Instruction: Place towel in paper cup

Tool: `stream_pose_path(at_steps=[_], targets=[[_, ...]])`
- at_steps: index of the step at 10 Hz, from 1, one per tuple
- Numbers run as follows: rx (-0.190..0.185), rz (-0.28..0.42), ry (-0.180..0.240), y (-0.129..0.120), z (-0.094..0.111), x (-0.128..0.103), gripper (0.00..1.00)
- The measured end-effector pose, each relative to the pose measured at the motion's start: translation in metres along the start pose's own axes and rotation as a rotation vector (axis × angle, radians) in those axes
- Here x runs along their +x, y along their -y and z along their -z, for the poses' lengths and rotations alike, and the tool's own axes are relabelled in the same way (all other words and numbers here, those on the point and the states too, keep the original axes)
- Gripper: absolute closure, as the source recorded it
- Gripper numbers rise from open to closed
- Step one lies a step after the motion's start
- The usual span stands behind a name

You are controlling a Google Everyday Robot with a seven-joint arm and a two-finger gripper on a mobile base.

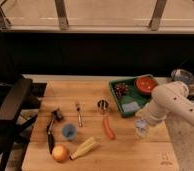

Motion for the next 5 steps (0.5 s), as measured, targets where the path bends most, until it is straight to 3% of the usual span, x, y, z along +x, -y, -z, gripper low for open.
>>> stream_pose_path(at_steps=[3,5], targets=[[0.014,-0.027,-0.036,-0.01,0.038,0.002,0.2],[0.011,-0.031,-0.041,-0.012,0.044,0.001,0.2]])
